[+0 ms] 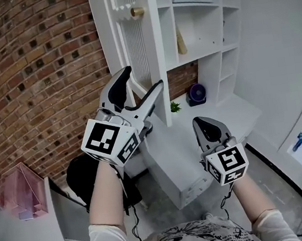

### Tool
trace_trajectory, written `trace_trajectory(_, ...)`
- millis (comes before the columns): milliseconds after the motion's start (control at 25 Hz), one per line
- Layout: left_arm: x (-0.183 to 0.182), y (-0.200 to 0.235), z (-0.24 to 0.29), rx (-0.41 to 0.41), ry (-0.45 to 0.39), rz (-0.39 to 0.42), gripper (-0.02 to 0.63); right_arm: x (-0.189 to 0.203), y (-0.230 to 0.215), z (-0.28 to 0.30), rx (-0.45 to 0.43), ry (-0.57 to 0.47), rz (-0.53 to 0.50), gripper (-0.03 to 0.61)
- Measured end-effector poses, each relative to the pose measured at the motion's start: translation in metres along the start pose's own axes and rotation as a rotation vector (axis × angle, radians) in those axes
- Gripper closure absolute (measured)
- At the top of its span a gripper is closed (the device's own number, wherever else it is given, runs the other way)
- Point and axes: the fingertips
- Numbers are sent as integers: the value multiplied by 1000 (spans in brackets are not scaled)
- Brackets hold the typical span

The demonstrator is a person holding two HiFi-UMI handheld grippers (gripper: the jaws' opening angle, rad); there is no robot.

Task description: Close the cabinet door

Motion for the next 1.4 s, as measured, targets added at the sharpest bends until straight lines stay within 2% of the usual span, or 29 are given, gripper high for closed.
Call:
trace_trajectory(280,-67,19,40,46,-100,-47,277,-7,-20,17,-51,-29,-28,563)
trace_trajectory(480,-93,38,57,6,-112,-36,331,-19,-18,24,-70,-58,-30,563)
trace_trajectory(600,-106,49,67,20,-129,-122,338,-26,-17,22,-72,-78,-36,563)
trace_trajectory(760,-120,58,75,64,-153,-277,389,-28,-16,15,-57,-90,-10,563)
trace_trajectory(960,-117,57,81,73,-128,-292,407,-23,-18,6,-28,-80,1,563)
trace_trajectory(1160,-112,44,89,160,-112,-309,516,-20,-22,6,-15,-67,7,563)
trace_trajectory(1400,-108,37,103,154,-114,-277,517,-12,-36,11,-27,-63,11,563)
Point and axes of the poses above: the fingertips, and each gripper's own axes: z forward along the fingers, y to its left, x out of its underside, and after that the axes turned 8 degrees about -z, right-handed
